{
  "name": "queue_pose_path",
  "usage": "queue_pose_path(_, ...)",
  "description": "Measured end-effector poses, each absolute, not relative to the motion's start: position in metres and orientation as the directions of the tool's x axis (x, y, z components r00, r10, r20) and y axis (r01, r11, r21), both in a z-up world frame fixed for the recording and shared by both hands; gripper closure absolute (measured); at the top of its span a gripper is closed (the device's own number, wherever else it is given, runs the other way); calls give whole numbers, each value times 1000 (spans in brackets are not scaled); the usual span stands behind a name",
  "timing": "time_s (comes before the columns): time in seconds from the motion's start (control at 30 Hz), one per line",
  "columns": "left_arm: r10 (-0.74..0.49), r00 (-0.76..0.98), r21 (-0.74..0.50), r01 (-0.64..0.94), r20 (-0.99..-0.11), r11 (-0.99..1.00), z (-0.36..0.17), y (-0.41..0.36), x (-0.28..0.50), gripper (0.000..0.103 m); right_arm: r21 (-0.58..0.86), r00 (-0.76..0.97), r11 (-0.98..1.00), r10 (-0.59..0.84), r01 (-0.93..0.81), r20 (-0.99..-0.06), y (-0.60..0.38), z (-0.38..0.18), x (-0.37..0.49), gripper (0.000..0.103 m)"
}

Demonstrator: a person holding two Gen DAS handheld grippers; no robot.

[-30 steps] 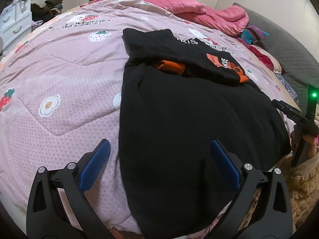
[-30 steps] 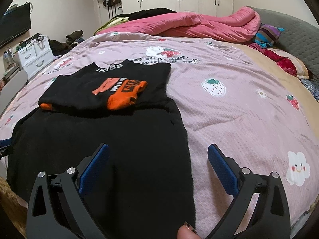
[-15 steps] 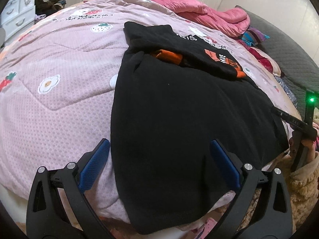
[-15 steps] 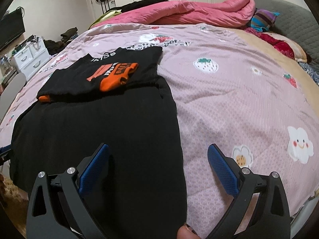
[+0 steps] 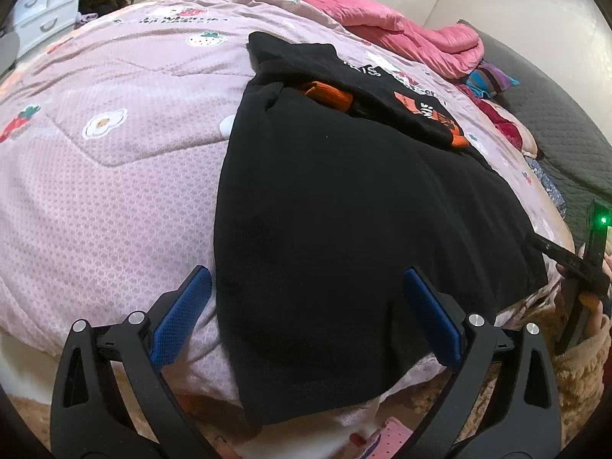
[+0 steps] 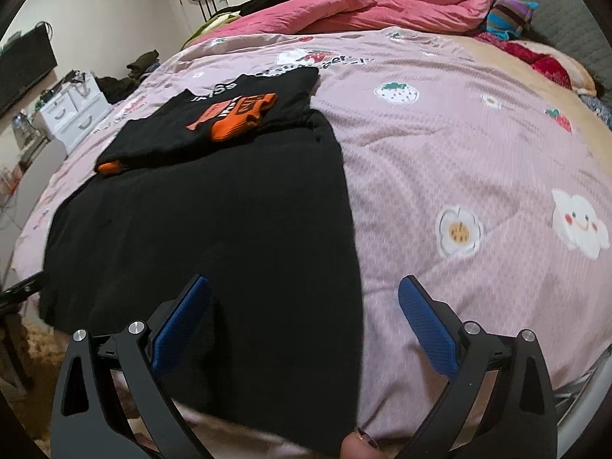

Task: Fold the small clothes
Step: 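Close both tools on the black sweatshirt hem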

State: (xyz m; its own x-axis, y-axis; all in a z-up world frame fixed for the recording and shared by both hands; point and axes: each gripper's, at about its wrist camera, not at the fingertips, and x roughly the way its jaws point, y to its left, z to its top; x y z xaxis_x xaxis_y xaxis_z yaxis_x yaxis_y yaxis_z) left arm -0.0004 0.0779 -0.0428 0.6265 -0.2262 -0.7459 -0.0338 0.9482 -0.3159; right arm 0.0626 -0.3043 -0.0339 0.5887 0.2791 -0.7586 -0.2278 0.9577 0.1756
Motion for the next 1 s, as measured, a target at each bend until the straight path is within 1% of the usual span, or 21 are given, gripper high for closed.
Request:
queue_pose_path(0.13, -226, 621, -316, -36, -750, 948, -45, 78, -3, 9, 222, 556, 943, 326, -248, -764, -304, -35, 49, 6)
queue_pose_path(0.17, -227, 620, -317, -37, -751, 948, -46, 78, -3, 9, 219, 551, 944, 324, -249, -769, -303, -36, 45, 10)
queue_pose_path(0.2, -228, 620, -319, -38, -751, 947, -46, 78, -4, 9, 211, 550, 946, 315, -247, -773, -303, -36, 43, 17)
queue_pose_path(0.3, -239, 621, -337, -42, -746, 941, -47, 81, -7, 9, 220, 540, 947, 316, -235, -780, -307, -36, 37, 29)
queue_pose_path(0.33, -245, 622, -347, -45, -744, 937, -47, 83, -8, 9, 230, 537, 945, 322, -233, -780, -309, -37, 36, 31)
queue_pose_path(0.4, -250, 623, -355, -48, -741, 934, -47, 84, -9, 9, 253, 528, 939, 340, -232, -778, -314, -37, 34, 40)
queue_pose_path(0.43, -253, 622, -359, -49, -741, 932, -48, 85, -10, 9, 266, 523, 936, 349, -229, -778, -317, -38, 33, 43)
queue_pose_path(0.5, -254, 621, -360, -49, -742, 931, -48, 85, -12, 9, 284, 517, 933, 359, -222, -777, -321, -38, 31, 53)
queue_pose_path(0.53, -255, 620, -361, -49, -742, 931, -48, 85, -13, 9, 291, 515, 932, 362, -217, -777, -324, -38, 30, 56)
queue_pose_path(0.67, -266, 621, -374, -47, -737, 926, -50, 87, -19, 9, 305, 499, 923, 383, -234, -777, -326, -38, 24, 75)
queue_pose_path(0.77, -279, 622, -390, -46, -732, 920, -51, 89, -22, 10, 297, 493, 926, 376, -235, -785, -324, -39, 24, 75)
queue_pose_path(0.87, -282, 625, -402, -57, -728, 914, -51, 92, -25, 23, 302, 480, 923, 382, -237, -790, -324, -40, 26, 74)
queue_pose_path(0.93, -291, 630, -425, -69, -720, 902, -51, 97, -28, 35, 306, 474, 922, 385, -237, -792, -323, -42, 29, 74)
queue_pose_path(0.97, -295, 632, -434, -73, -717, 898, -51, 99, -28, 38, 309, 474, 921, 387, -236, -791, -324, -42, 30, 74)
queue_pose_path(1.0, -300, 634, -444, -77, -713, 893, -51, 101, -29, 47, 305, 486, 923, 382, -233, -786, -325, -40, 29, 80)
